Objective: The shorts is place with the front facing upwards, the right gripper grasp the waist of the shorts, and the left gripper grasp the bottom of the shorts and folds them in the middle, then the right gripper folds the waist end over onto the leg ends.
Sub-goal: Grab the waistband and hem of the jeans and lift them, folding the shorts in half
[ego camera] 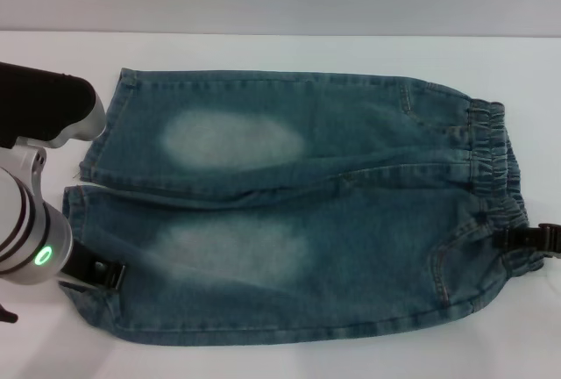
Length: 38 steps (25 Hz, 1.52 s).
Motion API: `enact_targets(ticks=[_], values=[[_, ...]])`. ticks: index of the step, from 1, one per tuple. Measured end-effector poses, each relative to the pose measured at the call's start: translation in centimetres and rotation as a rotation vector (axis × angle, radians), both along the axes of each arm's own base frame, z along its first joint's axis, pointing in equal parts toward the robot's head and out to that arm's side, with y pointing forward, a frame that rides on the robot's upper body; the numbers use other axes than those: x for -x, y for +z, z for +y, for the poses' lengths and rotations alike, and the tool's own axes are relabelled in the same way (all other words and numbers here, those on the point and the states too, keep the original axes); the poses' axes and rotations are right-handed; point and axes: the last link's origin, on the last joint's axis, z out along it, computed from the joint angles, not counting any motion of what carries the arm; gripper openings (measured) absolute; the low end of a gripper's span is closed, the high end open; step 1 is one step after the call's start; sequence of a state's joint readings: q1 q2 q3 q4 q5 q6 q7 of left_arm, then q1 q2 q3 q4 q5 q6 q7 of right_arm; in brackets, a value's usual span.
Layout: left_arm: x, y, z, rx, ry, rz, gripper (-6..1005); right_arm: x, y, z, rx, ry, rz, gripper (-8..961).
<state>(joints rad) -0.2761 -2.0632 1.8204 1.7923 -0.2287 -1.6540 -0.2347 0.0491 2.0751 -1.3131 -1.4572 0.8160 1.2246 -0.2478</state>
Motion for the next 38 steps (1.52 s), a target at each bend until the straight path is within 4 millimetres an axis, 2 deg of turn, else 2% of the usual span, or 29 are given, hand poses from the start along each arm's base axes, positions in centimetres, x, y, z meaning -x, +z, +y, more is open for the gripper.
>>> enact_targets(ticks=[3, 7, 27, 33, 38], values=[[0.0, 0.0, 0.0, 0.001, -0.002, 0.000, 19, 0.2, 0.0, -0.1, 0.007, 0.022, 0.002, 708], [0.0, 0.0, 0.0, 0.004, -0.007, 0.001, 19, -0.7, -0.2, -0.4, 0.012, 0.014, 0.060, 623], [-0.2, 0.2, 0.8, -0.038, -0.047, -0.019, 20, 0.2, 0.0, 0.0, 0.001, 0.081, 0.110, 5], [-0.3, 0.6, 1.7, -0.102, -0.092, -0.055, 19, 0.5, 1.0, 0.4, -0.057, 0.129, 0.165, 5], [0.1, 1.9, 3.1, -0.194, -0.146, -0.088, 19, 0.6, 1.6, 1.0, -0.126, 0.174, 0.247, 4]])
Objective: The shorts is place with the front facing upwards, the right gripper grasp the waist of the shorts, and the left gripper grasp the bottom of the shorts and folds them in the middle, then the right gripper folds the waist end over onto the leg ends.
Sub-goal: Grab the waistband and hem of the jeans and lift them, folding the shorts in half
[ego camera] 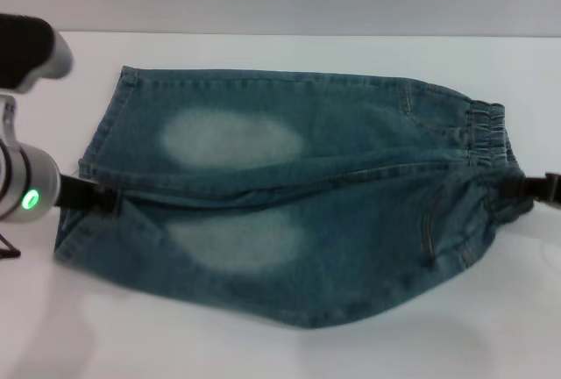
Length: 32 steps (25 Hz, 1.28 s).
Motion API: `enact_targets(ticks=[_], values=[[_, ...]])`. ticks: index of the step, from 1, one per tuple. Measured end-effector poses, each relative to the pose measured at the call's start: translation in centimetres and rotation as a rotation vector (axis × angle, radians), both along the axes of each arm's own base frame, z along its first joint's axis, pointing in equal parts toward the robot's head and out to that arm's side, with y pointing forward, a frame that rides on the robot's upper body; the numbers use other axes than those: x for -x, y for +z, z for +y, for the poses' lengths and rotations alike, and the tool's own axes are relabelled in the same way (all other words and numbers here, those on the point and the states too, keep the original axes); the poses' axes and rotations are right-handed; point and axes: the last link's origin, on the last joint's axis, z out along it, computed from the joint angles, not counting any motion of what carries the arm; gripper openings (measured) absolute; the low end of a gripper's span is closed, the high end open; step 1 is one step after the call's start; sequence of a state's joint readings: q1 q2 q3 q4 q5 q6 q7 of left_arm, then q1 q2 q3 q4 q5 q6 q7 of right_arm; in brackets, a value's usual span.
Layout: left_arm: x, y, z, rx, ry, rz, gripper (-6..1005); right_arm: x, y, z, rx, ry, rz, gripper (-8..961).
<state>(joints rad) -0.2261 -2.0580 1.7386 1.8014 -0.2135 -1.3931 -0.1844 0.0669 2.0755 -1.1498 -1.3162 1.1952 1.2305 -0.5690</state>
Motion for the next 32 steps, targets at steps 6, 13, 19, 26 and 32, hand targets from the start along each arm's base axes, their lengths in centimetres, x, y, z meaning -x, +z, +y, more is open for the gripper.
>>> enact_targets(ticks=[6, 13, 19, 26, 32], values=[[1.0, 2.2, 1.6, -0.128, -0.058, -0.030, 20, -1.1, 0.9, 0.8, -0.126, 0.018, 0.176, 4], [2.0, 3.4, 2.8, -0.229, -0.103, -0.063, 19, -3.3, 1.4, 0.9, -0.291, -0.021, 0.436, 5], [1.7, 2.9, 3.9, -0.243, -0.156, -0.095, 19, -3.9, 1.3, 0.9, -0.391, -0.032, 0.542, 4], [1.3, 3.0, 4.7, -0.280, -0.208, -0.129, 20, -4.8, 1.9, 0.6, -0.438, -0.065, 0.581, 8], [0.7, 2.5, 5.5, -0.285, -0.248, -0.172, 20, -5.3, 1.9, 0.5, -0.473, -0.085, 0.601, 24]])
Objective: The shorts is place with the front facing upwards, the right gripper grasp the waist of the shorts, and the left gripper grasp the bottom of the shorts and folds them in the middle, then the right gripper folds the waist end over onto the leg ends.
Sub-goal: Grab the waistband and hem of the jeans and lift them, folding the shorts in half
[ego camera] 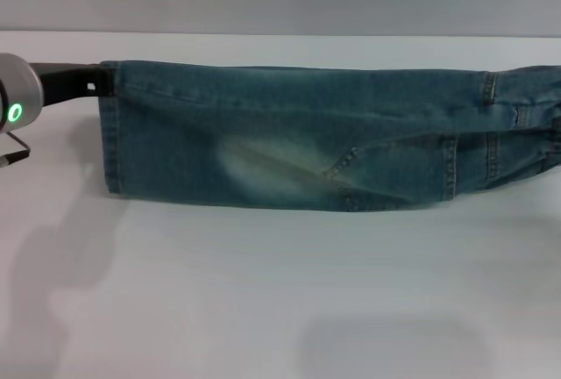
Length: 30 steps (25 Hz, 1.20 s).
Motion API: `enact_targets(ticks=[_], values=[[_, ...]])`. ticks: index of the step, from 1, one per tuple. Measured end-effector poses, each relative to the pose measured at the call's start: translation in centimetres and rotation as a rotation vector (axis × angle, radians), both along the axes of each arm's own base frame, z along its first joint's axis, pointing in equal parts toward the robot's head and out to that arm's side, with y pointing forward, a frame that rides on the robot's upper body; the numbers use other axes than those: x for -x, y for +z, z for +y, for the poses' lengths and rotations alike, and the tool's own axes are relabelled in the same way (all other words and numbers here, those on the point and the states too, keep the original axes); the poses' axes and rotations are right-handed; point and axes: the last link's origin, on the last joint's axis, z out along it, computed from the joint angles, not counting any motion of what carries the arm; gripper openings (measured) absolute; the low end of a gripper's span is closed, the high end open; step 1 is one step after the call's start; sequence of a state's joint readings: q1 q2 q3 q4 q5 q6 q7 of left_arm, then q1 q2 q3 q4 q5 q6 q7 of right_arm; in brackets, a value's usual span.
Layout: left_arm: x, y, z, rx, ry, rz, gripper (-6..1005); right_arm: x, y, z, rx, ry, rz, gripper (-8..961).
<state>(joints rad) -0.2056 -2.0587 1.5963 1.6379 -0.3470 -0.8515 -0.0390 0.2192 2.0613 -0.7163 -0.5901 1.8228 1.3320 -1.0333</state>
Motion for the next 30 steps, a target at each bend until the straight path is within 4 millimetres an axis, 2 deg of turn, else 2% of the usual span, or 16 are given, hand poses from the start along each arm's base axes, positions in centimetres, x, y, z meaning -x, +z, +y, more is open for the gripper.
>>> enact_targets(ticks=[8, 18, 22, 26, 30], values=[[-1.4, -1.3, 1.6, 0.009, -0.070, -0.020, 19, -0.9, 1.0, -0.2, -0.065, -0.033, -0.001, 45], [-2.2, -3.3, 3.5, 0.018, -0.114, -0.047, 19, -2.3, 0.8, 0.5, -0.126, -0.116, 0.000, 72], [-1.8, -5.2, 4.5, -0.011, -0.156, -0.077, 19, -4.6, 1.3, 1.1, -0.281, -0.264, -0.082, 83], [-1.8, -8.0, 5.8, -0.087, -0.281, -0.087, 20, -4.9, 1.9, 2.5, -0.319, -0.289, -0.163, 93], [-2.6, -9.3, 7.2, -0.101, -0.329, -0.091, 36, -4.9, 2.7, 3.5, -0.317, -0.288, -0.220, 104]])
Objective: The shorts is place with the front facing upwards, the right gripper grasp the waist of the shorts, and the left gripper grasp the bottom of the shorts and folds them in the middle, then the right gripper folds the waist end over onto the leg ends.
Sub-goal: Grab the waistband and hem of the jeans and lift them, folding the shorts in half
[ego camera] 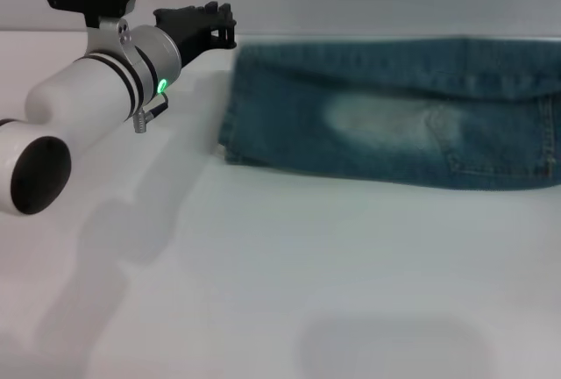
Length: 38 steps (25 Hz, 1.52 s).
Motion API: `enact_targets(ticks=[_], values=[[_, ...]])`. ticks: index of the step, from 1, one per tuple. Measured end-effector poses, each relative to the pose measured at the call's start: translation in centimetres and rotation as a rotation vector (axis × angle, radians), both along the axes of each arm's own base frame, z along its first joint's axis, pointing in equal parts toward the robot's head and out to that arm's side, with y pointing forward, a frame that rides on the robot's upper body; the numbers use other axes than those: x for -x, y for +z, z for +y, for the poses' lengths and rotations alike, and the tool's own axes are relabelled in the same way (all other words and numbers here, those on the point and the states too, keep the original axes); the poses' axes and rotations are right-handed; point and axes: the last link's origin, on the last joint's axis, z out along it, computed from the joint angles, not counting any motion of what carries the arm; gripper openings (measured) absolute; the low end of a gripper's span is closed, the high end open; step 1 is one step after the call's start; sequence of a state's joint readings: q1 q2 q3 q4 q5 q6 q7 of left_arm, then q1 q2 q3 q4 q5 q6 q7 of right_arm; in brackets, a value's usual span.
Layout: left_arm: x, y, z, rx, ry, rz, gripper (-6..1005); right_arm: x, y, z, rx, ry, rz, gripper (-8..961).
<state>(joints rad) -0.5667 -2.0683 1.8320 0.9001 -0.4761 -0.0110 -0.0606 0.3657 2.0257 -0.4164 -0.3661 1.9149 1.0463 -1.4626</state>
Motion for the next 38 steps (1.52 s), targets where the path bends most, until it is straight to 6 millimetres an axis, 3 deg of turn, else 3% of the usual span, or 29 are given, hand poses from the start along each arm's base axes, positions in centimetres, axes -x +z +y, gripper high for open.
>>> enact_targets(ticks=[3, 5, 14, 17, 22, 27, 30, 38], values=[[0.1, -0.3, 0.4, 0.007, 0.017, -0.010, 52, -0.1, 0.2, -0.1, 0.010, 0.000, -0.034, 112], [0.1, -0.2, 0.5, 0.000, 0.019, -0.022, 251, -0.3, 0.3, -0.3, 0.025, 0.001, -0.076, 152], [0.7, -0.6, 0.0, 0.019, 0.039, -0.019, 424, -1.5, 1.4, -1.1, 0.019, -0.041, -0.162, 332], [0.9, -0.8, -0.2, 0.026, 0.041, -0.015, 501, -2.0, 1.1, -1.4, 0.026, -0.074, -0.148, 567], [1.2, -1.1, -0.8, 0.054, 0.058, -0.011, 694, -2.7, 0.0, -2.9, 0.045, -0.102, -0.123, 726], [1.2, -1.1, -1.2, 0.062, 0.060, -0.008, 807, -4.0, -1.8, -5.9, 0.077, -0.153, -0.097, 725], [1.1, -1.3, -1.3, 0.074, 0.060, -0.002, 807, -4.4, -2.4, -7.0, 0.091, -0.166, -0.083, 725], [0.6, -1.6, -1.5, 0.086, 0.044, 0.006, 807, -4.2, -2.7, -6.7, 0.096, -0.161, -0.061, 726]])
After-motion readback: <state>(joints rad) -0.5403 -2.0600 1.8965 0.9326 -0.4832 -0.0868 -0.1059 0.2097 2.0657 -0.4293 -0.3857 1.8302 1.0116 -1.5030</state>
